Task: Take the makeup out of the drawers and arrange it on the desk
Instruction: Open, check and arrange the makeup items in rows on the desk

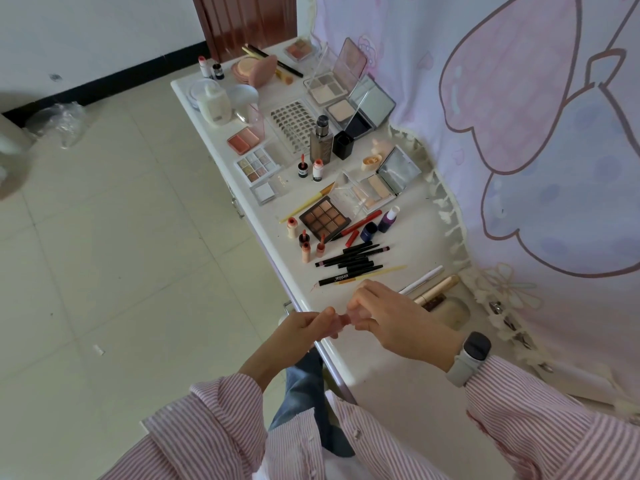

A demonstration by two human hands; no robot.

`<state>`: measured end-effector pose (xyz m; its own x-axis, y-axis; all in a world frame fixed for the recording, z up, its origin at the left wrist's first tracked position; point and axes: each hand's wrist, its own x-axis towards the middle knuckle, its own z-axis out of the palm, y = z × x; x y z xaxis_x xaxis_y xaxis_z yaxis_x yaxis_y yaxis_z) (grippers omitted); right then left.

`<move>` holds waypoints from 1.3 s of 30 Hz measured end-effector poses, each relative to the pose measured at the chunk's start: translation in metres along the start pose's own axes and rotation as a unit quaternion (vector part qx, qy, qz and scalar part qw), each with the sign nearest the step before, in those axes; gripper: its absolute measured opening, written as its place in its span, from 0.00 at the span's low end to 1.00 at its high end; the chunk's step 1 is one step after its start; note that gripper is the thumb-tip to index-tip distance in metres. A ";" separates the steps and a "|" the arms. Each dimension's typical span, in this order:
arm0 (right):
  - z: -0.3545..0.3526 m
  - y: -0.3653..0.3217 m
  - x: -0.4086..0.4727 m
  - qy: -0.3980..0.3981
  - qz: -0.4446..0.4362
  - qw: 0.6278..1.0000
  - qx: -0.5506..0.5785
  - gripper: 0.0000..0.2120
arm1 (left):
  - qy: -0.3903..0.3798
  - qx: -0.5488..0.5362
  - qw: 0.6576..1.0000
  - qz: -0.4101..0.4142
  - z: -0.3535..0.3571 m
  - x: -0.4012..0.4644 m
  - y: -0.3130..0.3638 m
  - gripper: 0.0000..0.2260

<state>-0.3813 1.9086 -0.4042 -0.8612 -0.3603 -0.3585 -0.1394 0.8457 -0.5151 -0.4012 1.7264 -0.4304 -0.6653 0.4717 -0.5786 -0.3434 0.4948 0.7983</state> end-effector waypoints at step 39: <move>0.045 0.029 0.021 0.193 0.100 0.974 0.063 0.24 | 0.317 0.113 0.932 0.137 0.027 0.033 -0.026 0.08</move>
<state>-0.3812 1.9076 -0.4616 -0.9879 0.0010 -0.1548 0.0894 0.8201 -0.5651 -0.3964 1.7484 -0.4745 -0.9899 0.1129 -0.0859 -0.0021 0.5937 0.8047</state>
